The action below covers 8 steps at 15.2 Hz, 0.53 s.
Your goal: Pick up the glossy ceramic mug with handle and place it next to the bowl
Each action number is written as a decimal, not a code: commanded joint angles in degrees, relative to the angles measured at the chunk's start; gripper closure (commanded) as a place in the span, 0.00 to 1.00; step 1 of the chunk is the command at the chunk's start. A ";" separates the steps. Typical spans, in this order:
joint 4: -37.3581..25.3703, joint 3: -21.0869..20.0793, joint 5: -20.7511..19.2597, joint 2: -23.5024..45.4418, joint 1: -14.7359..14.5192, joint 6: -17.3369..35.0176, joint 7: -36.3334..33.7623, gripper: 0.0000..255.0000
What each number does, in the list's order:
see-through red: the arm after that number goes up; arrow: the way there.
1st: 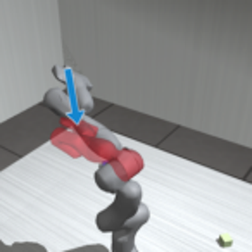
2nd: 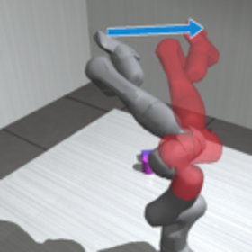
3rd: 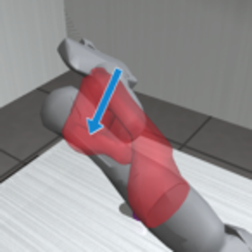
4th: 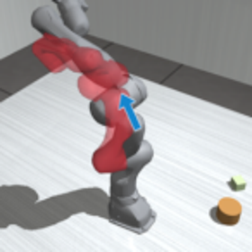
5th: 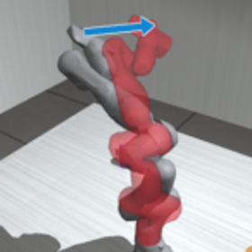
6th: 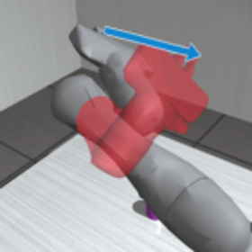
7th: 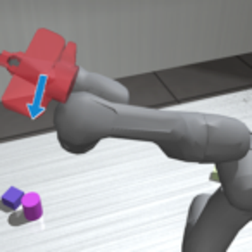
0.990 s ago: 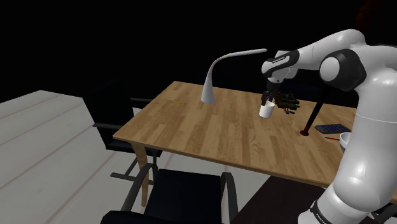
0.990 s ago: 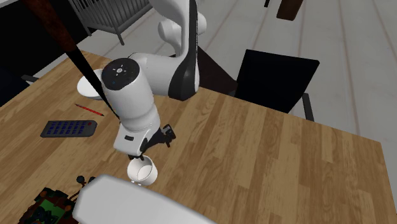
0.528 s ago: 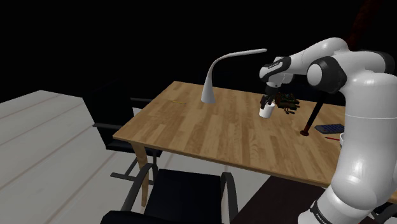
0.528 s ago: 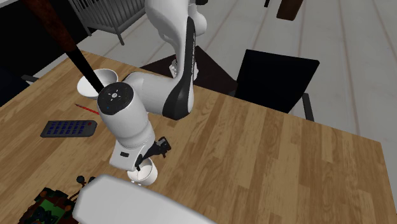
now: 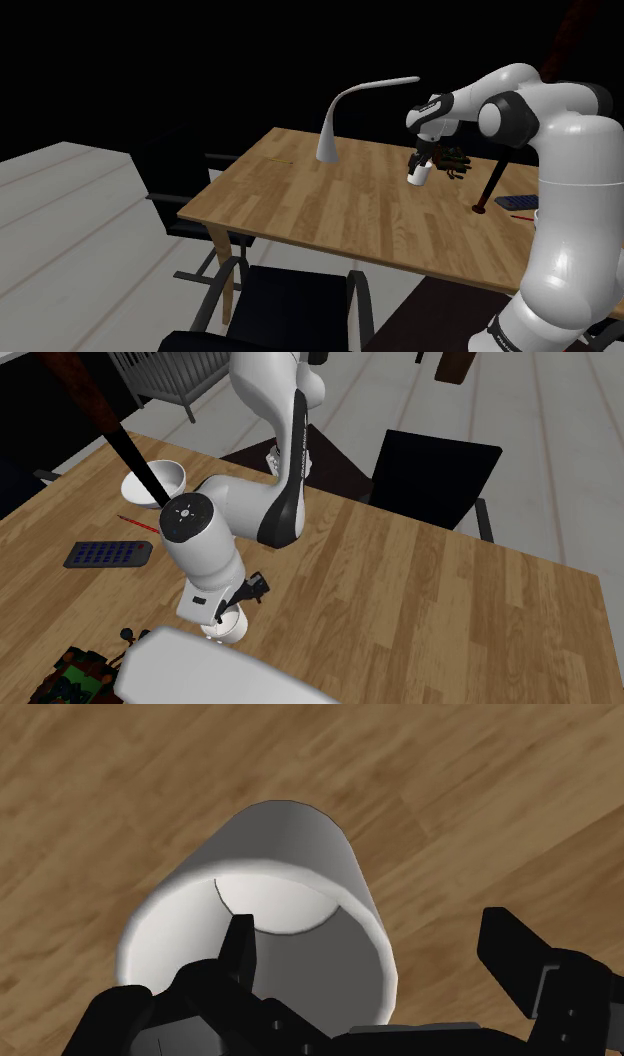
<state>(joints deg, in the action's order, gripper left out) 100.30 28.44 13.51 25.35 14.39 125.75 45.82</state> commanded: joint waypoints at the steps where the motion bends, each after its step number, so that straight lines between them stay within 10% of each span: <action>1: 0.02 0.00 0.00 0.00 0.00 0.03 0.01 0.00; 2: 0.01 0.00 0.00 0.00 0.00 0.01 0.00 0.00; 3: 0.01 0.00 0.00 0.00 0.00 0.01 0.00 1.00; 8: 0.01 0.00 0.00 0.00 0.00 0.01 0.00 1.00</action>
<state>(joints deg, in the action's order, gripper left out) 100.31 28.44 13.51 25.35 14.40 125.75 45.83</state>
